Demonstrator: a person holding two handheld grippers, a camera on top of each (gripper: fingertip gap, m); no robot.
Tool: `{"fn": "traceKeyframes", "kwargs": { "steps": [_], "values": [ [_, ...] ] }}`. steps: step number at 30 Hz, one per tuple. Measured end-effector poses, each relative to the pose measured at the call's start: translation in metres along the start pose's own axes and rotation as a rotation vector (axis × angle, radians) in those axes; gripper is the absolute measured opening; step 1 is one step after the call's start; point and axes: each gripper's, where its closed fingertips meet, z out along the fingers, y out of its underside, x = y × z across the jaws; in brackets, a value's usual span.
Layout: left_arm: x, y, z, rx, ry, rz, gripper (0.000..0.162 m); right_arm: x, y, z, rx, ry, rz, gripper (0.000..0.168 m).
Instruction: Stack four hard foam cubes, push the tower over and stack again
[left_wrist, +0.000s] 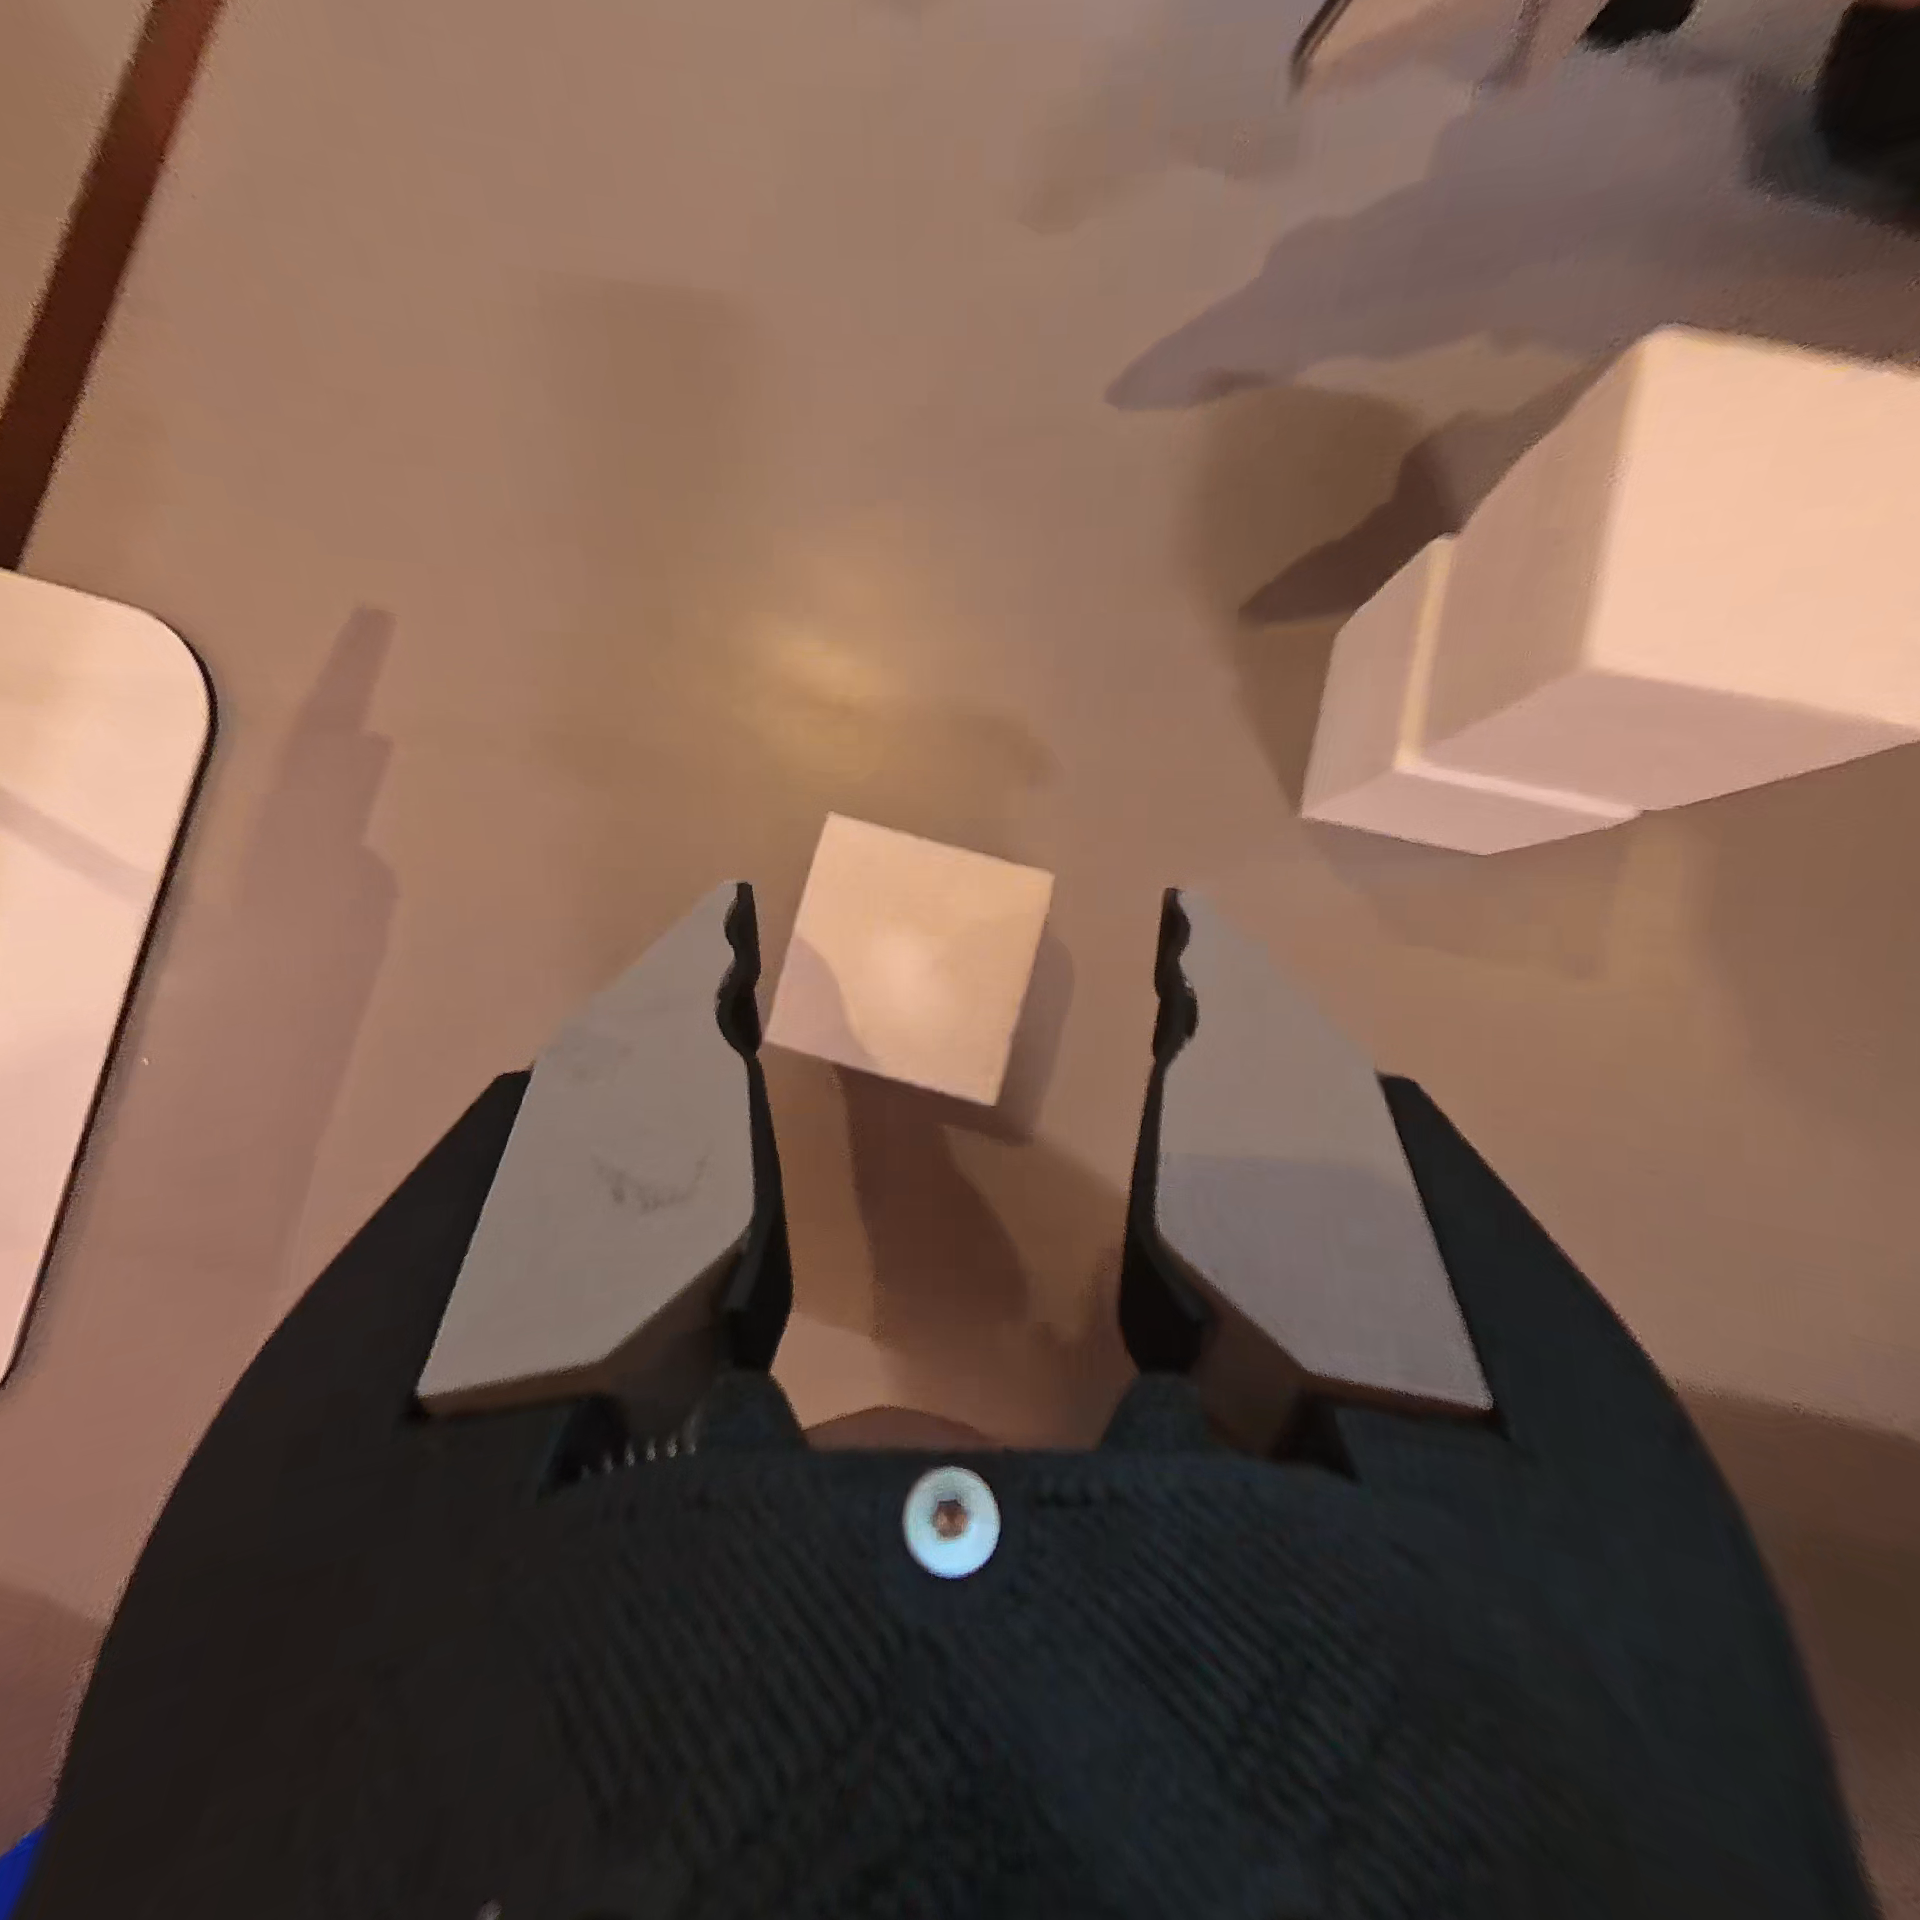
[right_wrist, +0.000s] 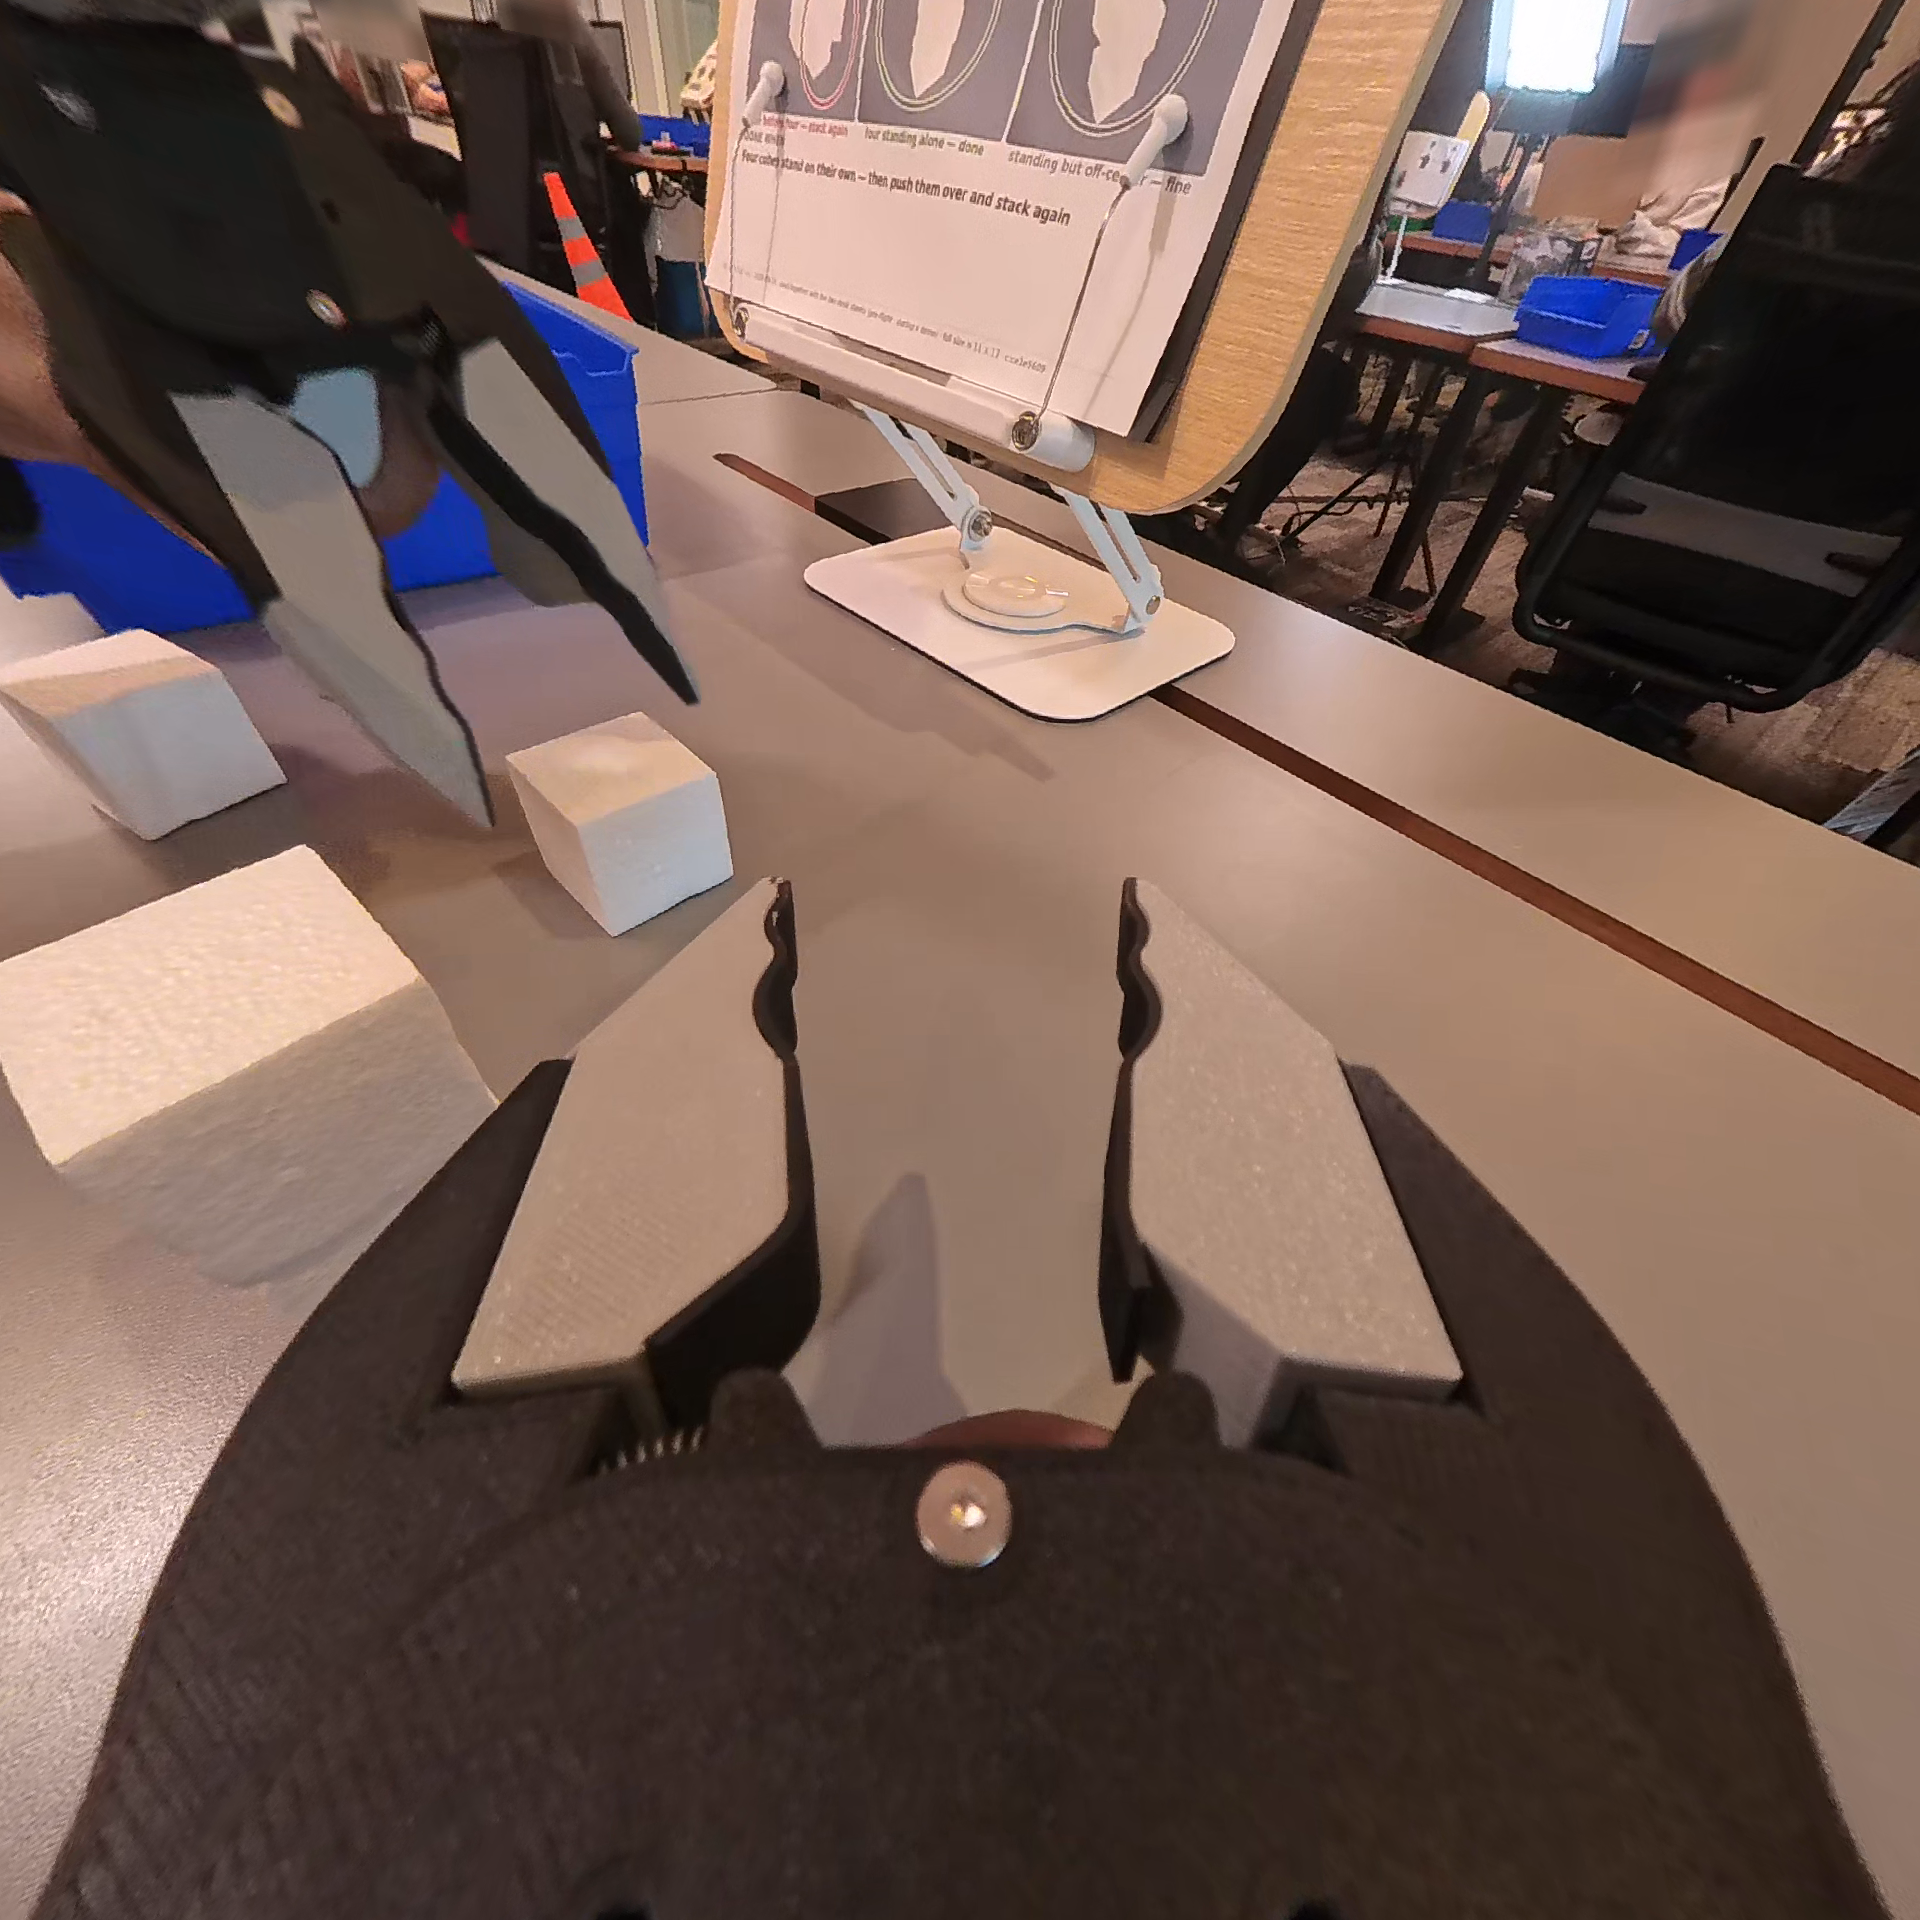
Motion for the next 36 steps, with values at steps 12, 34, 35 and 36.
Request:
{"fn": "traceKeyframes", "kwargs": {
  "steps": [12, 34, 35, 36],
  "values": [
    [0.001, 0.016, 0.009, -0.021, 0.032, -0.023, 0.058, 0.001, -0.002, -0.001, 0.005, 0.002, 0.007, 0.06],
    [0.107, -0.082, -0.041, 0.029, -0.003, 0.084, 0.058, 0.001, -0.003, -0.003, 0.005, 0.009, -0.002, 0.059],
    [0.108, -0.083, -0.039, 0.024, -0.001, 0.085, 0.058, 0.001, -0.004, -0.003, 0.008, 0.009, 0.002, 0.059],
    [0.108, -0.084, -0.037, 0.018, -0.001, 0.086, 0.058, 0.002, -0.004, -0.003, 0.01, 0.009, 0.005, 0.059]
  ]
}}
